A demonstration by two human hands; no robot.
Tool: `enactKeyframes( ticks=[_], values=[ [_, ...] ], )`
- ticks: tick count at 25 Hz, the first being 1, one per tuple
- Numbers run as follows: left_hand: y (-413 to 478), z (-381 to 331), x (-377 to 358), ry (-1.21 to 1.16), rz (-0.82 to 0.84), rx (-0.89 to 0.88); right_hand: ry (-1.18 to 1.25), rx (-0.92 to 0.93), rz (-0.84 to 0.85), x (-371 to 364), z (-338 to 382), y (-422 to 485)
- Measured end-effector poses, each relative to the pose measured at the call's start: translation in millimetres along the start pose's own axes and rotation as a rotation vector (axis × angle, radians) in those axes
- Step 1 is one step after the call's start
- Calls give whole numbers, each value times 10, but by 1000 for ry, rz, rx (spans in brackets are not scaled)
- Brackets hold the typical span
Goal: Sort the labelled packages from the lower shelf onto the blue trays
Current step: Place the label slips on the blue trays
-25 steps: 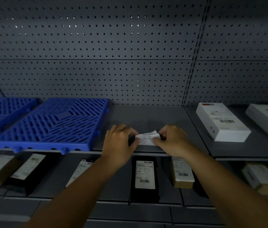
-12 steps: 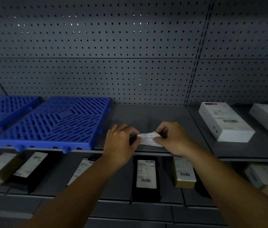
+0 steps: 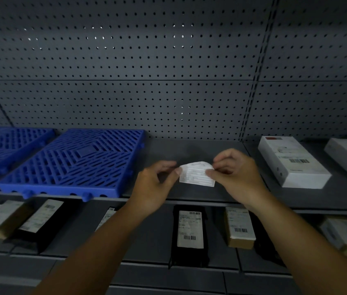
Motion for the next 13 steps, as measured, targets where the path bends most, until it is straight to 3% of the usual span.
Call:
enactKeyframes(
  ticks=[4, 13],
  values=[
    [5, -161, 88, -218, 58, 8, 132, 50, 19, 101, 192, -1],
    [-115, -361, 151, -328, 60, -37, 183, 89, 107, 143, 397, -91]
  ],
)
Point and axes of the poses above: each hand's wrist, its own y-axis towards the middle knuckle, its own x-axis out of the back of the hand, z = x × y, the point moved 5 cm from there along y, towards the middle knuckle, and after that the axes turned 6 degrees about x, right-handed, at the moved point
